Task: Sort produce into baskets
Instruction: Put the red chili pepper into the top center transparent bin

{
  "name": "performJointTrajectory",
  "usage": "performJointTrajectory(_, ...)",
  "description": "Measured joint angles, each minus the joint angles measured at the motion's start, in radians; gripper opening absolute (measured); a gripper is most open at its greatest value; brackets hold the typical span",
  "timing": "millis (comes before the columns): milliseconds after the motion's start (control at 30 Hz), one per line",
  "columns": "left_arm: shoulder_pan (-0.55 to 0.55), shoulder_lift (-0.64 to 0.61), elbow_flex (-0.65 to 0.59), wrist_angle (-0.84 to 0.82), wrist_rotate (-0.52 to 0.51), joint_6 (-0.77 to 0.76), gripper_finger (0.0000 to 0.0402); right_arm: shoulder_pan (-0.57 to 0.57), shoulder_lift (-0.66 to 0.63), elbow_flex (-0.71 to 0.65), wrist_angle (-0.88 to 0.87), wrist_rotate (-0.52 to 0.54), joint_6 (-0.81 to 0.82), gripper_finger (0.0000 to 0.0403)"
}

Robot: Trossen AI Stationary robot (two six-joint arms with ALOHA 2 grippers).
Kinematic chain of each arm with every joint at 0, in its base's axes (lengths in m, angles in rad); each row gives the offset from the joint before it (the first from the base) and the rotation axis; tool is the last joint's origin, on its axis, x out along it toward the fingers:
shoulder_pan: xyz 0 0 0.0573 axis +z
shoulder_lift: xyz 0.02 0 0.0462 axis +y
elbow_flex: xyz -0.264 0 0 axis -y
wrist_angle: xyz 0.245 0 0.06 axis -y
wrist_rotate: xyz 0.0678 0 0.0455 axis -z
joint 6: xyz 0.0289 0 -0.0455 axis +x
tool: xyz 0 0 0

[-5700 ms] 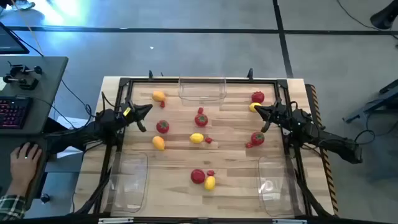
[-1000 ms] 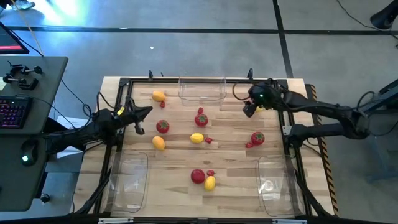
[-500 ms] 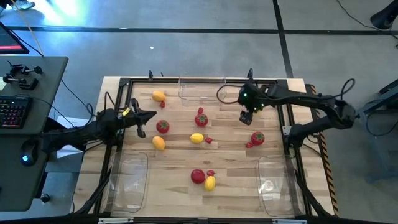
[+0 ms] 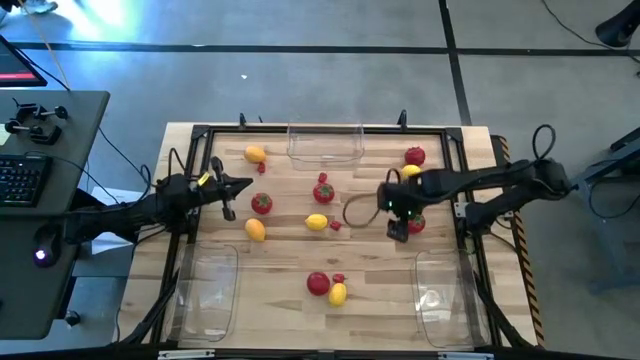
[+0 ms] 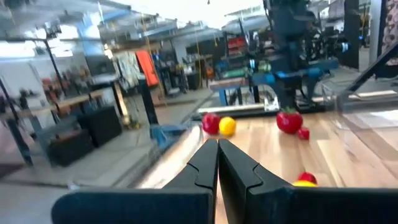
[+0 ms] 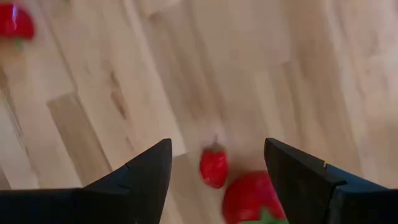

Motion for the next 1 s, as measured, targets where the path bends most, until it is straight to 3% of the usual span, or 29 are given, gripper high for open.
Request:
performJointTrajectory(300, 0.0, 0.002, 0.0, 0.01, 0.006, -0.006, 0.0, 0.113, 0.143, -0.001, -0.031, 0.04, 0.038, 0.0248)
performJointTrajectory(633, 0.0, 0.003, 0.0, 0.013, 0.0, -0.008, 0.0, 0.105, 0.299, -0.001, -0.063, 0.039, -0.029, 0.0248)
performJointTrajectory(1000, 0.0, 0.006, 0.0, 0.009, 0.0, -0.008, 0.0, 0.091, 0.368, -0.001, -0.059, 0.041, -0.093, 0.0248)
